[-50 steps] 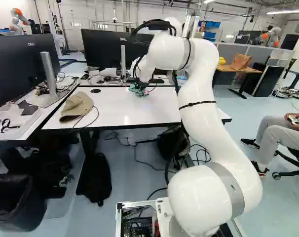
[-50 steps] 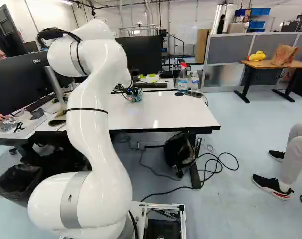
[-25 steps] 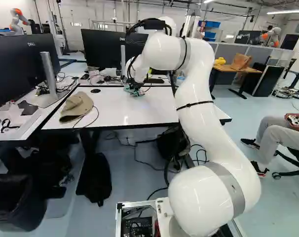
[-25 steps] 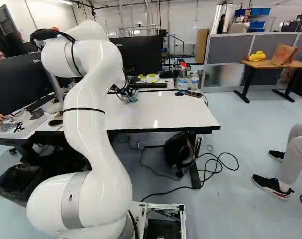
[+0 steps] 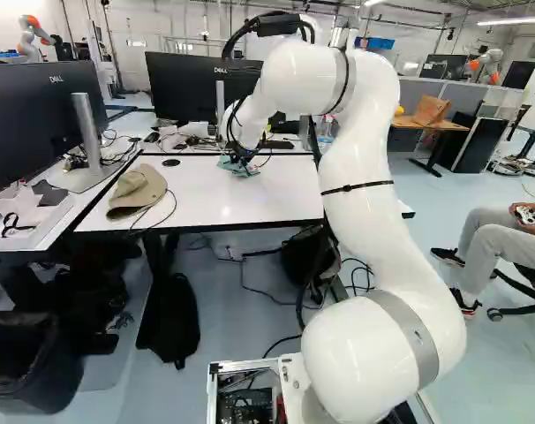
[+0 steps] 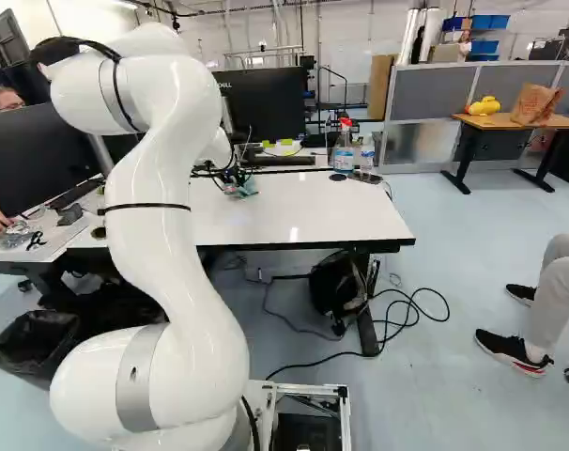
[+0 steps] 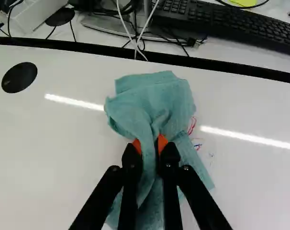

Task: Clean the table with the green towel

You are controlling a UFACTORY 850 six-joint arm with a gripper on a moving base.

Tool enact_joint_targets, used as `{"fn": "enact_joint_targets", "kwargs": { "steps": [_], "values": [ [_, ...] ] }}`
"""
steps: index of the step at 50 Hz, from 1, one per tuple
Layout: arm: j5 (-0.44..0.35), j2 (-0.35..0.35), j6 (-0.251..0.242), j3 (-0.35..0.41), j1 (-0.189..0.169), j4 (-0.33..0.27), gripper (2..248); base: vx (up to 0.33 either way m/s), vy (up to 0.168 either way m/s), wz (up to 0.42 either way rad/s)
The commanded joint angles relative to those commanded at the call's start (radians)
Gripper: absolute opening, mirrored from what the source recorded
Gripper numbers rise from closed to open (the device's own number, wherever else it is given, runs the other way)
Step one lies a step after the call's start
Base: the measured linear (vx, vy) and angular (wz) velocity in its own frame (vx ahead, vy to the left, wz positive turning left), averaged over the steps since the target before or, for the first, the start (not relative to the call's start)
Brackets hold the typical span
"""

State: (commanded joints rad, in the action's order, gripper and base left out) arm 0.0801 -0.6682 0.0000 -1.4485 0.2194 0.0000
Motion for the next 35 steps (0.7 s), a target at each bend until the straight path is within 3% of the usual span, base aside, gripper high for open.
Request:
{"fn": "enact_joint_targets", "kwargs": {
  "steps": [19,35],
  "values": [
    [0.0,0.076,0.0,0.106,-0.019,0.0,55,0.0,0.0,0.0],
    [0.0,0.101,0.0,0.141,-0.058,0.0,55,0.0,0.0,0.0]
  ]
}}
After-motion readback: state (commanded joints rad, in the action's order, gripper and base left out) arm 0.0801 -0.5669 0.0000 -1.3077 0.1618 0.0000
